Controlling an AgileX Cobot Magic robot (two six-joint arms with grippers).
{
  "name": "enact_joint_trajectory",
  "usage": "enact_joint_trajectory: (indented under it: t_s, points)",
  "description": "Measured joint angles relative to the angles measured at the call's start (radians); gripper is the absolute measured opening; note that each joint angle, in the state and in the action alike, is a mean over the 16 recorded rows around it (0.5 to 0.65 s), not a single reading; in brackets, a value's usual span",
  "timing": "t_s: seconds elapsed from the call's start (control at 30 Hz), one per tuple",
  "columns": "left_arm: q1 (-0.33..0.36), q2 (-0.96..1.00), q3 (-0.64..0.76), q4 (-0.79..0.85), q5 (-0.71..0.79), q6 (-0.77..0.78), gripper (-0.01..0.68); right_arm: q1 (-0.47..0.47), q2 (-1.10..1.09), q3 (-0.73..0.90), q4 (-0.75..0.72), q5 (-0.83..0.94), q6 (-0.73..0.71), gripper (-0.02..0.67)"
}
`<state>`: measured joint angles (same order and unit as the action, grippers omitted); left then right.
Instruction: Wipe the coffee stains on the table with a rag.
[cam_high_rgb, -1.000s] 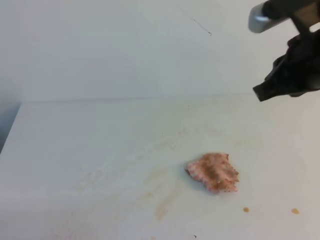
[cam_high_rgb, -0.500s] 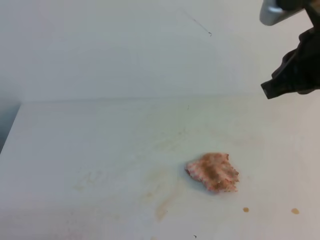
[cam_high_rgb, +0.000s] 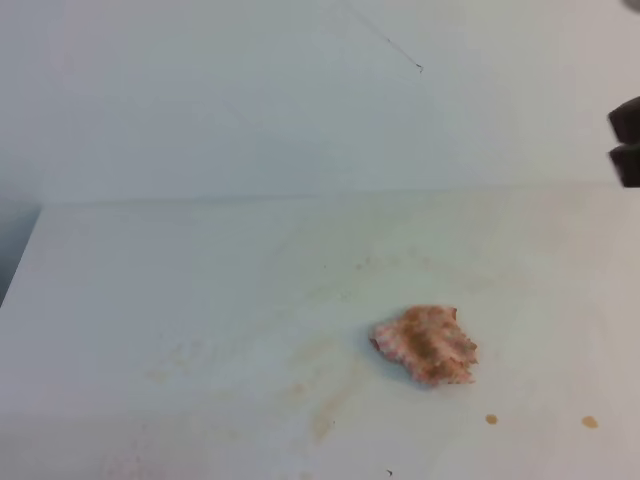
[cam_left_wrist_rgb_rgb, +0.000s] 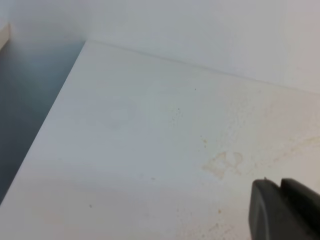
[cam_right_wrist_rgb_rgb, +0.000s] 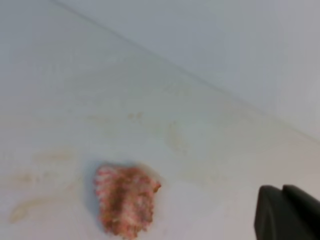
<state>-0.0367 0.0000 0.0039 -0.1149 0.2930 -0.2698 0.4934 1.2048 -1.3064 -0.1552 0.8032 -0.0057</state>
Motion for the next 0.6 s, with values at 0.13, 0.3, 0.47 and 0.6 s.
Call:
enact_joint_trajectory:
  t_s: [0.13, 0.3, 0.47, 0.6]
  points:
    - [0.000, 0.000, -0.004, 0.000, 0.000, 0.000, 0.000, -0.053, -0.128, 0.103, 0.014, -0.092, -0.007, -0.002]
    - [0.000, 0.000, -0.002, 0.000, 0.000, 0.000, 0.000, -0.164, -0.315, 0.293, 0.038, -0.232, -0.014, -0.002]
    - [0.000, 0.000, 0.000, 0.000, 0.000, 0.000, 0.000, -0.310, -0.513, 0.528, 0.073, -0.347, -0.015, -0.002]
    - [0.000, 0.000, 0.000, 0.000, -0.001, 0.000, 0.000, -0.412, -0.664, 0.722, 0.086, -0.403, -0.018, -0.002]
